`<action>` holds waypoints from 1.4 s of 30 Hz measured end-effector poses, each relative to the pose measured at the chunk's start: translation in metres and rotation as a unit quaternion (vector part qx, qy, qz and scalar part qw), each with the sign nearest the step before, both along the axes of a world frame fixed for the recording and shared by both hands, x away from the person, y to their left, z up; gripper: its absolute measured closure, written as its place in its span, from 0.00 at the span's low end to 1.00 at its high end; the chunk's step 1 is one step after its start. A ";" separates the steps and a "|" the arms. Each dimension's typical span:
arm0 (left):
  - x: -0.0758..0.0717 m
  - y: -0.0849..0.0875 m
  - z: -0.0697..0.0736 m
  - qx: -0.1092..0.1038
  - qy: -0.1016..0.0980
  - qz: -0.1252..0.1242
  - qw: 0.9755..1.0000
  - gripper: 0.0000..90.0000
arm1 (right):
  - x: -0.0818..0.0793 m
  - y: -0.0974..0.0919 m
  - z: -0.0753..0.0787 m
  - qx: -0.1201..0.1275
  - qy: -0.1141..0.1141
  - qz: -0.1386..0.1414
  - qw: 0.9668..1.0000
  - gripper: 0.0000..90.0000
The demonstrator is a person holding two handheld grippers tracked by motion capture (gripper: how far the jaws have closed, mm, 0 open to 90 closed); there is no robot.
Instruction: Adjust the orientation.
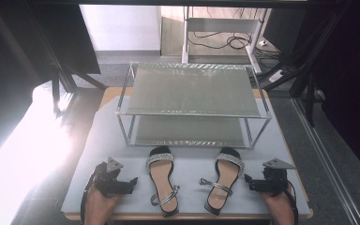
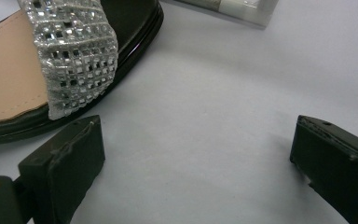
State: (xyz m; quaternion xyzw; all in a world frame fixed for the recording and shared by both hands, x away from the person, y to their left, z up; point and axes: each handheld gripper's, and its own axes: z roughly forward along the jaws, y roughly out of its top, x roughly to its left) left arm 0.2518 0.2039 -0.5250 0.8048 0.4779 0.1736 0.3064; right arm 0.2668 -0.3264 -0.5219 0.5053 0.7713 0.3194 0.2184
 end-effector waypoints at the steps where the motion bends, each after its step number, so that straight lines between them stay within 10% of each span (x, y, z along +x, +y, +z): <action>1: 0.000 0.000 0.000 0.000 0.000 0.001 1.000 0.00 | 0.000 0.000 0.000 0.000 0.000 0.000 1.000 0.03; 30: 0.000 0.001 0.004 -0.009 0.002 0.018 1.000 0.10 | -0.001 0.000 0.000 0.000 -0.006 0.005 1.000 0.06; 42: -0.004 -0.011 0.018 -0.070 -0.013 -0.003 0.997 0.16 | -0.001 0.000 0.000 -0.001 -0.007 0.006 1.000 0.06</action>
